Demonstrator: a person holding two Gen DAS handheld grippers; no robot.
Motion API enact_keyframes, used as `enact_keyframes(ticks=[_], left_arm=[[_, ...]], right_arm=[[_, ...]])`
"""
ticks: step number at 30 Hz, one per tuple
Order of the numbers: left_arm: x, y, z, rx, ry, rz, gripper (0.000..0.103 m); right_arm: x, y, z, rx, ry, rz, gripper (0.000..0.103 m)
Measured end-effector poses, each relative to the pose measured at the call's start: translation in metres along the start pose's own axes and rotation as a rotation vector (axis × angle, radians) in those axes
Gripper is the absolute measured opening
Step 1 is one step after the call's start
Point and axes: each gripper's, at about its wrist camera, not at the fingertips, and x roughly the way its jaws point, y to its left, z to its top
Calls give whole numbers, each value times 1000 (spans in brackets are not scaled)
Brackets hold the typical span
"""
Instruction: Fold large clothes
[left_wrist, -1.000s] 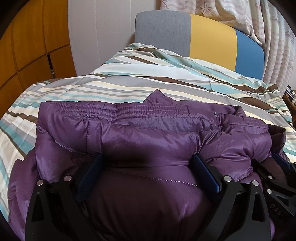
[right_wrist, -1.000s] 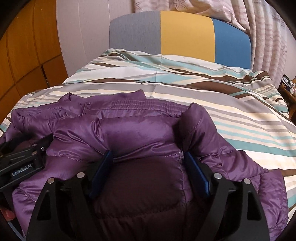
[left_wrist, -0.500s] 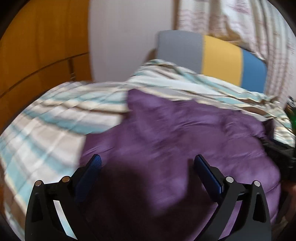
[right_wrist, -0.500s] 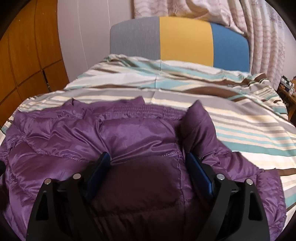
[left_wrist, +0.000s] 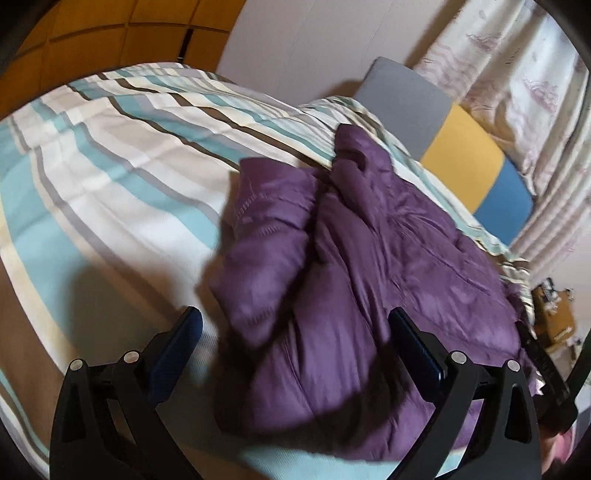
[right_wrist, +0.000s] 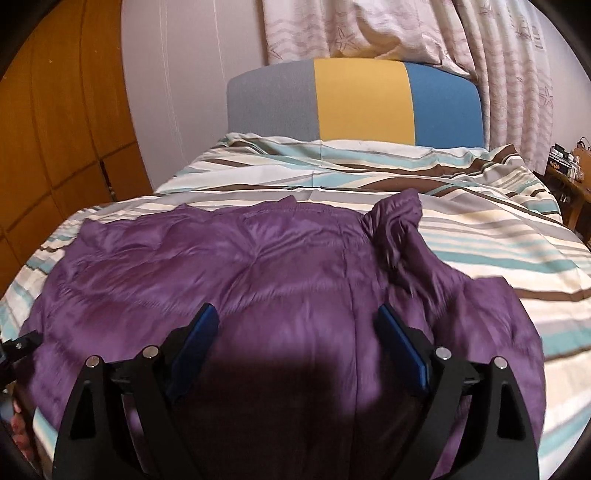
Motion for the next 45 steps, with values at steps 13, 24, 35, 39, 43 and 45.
enact_keyframes(ticks=[13, 24, 35, 39, 43, 45], left_arm=[[-28, -7, -35, -21, 24, -67, 82], [-20, -8, -37, -140, 63, -167, 68], [-9, -23, -32, -297, 67, -230, 68], [-3, -27, -32, -264, 37, -211, 68], [6, -23, -25, -316, 26, -202, 68], [11, -16, -21, -391, 21, -208, 68]], right_arm=[[-41, 10, -35, 18, -24, 12, 84], [-51, 0, -45, 67, -15, 24, 67], [-46, 40, -46, -80, 46, 89, 38], [-27, 47, -51, -120, 121, 58, 38], [-24, 50, -54, -139, 127, 38, 38], [-22, 49, -54, -134, 129, 42, 38]])
